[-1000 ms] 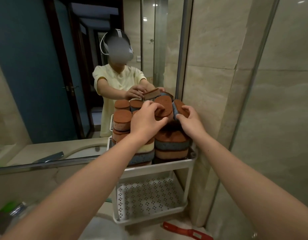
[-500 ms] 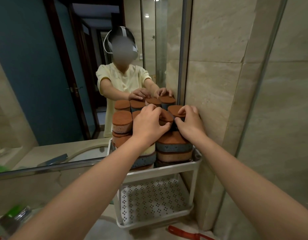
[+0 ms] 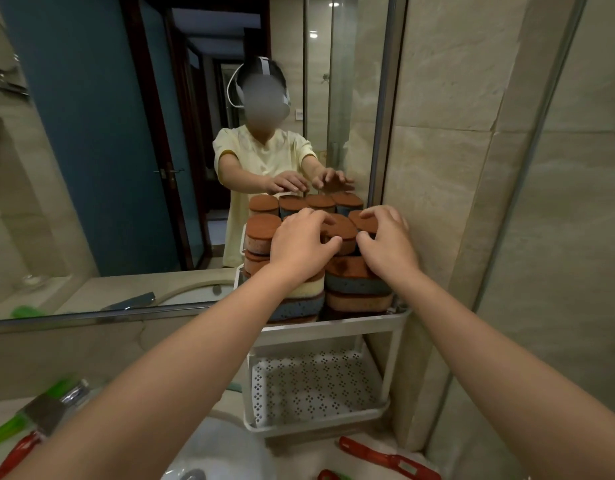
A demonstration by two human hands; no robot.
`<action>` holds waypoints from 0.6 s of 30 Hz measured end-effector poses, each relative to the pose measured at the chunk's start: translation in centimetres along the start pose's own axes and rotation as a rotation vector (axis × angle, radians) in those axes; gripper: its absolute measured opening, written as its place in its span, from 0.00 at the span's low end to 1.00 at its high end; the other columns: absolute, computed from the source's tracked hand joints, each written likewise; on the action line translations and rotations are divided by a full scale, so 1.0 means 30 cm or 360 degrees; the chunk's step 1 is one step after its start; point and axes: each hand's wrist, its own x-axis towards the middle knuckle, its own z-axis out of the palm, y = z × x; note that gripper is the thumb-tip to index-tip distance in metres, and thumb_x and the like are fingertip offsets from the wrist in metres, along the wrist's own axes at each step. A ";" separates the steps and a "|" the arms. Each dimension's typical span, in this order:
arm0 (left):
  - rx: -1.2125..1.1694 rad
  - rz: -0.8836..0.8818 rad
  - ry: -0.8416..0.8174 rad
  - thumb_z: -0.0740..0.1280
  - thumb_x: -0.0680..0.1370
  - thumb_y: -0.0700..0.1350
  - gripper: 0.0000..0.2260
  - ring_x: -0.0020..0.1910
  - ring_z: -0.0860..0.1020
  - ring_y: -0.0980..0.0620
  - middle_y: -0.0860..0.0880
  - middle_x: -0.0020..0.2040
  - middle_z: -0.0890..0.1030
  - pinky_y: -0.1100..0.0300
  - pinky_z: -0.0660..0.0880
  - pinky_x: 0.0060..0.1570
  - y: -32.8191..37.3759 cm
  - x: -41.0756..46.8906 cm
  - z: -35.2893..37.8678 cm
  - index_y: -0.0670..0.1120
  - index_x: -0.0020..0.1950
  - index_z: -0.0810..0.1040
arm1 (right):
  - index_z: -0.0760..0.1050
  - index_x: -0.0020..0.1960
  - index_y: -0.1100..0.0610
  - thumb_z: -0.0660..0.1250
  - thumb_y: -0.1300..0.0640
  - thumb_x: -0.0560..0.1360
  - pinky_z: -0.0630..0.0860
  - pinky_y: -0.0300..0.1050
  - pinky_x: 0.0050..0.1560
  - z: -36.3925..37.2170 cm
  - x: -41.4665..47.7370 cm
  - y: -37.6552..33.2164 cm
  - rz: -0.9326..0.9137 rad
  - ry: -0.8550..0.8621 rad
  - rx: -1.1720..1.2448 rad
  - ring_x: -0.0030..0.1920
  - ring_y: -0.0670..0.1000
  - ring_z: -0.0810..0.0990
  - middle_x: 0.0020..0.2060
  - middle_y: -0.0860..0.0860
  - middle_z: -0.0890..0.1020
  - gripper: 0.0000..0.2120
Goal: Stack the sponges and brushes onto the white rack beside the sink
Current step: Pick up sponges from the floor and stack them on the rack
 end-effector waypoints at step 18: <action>-0.0596 -0.0870 0.0821 0.63 0.72 0.44 0.10 0.44 0.78 0.58 0.56 0.47 0.81 0.61 0.75 0.45 -0.337 -0.616 -0.523 0.59 0.47 0.75 | 0.73 0.61 0.52 0.63 0.63 0.72 0.71 0.40 0.54 0.363 -0.443 -0.711 -0.0511 -0.0588 0.0899 0.55 0.48 0.75 0.55 0.48 0.74 0.19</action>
